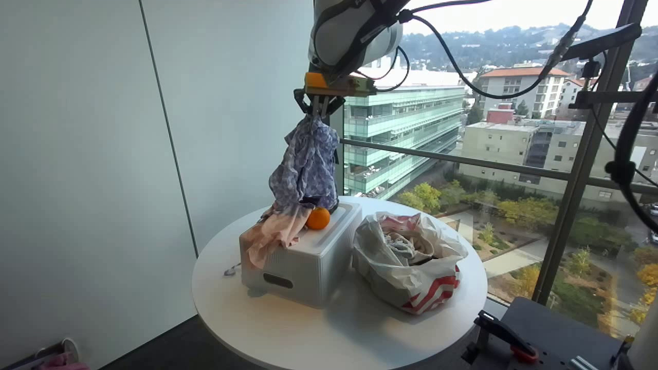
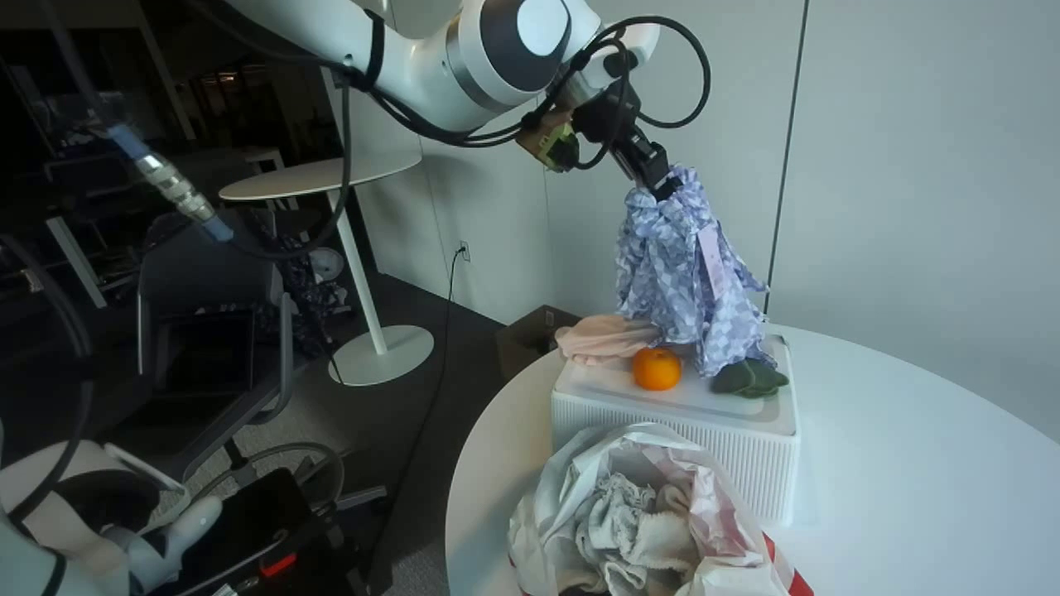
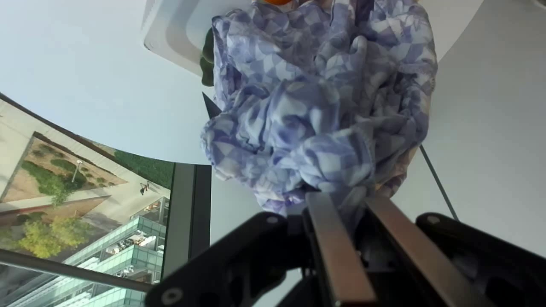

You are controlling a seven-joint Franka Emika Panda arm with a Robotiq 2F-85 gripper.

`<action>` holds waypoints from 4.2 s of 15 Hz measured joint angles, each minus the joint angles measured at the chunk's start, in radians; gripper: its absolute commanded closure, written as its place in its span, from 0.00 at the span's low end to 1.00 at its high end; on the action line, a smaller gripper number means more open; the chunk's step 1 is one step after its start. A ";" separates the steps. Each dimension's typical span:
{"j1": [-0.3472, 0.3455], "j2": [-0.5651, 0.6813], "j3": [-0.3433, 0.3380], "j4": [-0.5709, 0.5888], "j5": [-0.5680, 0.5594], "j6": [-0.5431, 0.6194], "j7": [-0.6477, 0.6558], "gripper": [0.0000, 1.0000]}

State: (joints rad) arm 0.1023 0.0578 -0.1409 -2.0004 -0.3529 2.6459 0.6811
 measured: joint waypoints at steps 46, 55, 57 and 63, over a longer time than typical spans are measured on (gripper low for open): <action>-0.037 0.535 0.115 -0.163 0.269 0.050 -0.533 0.61; -0.027 0.535 0.113 -0.166 0.269 0.047 -0.536 0.04; -0.008 0.519 0.113 -0.197 0.268 0.052 -0.532 0.00; 0.144 0.382 0.046 -0.424 0.153 0.187 -0.422 0.00</action>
State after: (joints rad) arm 0.2458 0.4395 -0.0950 -2.4245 -0.1994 2.8328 0.2596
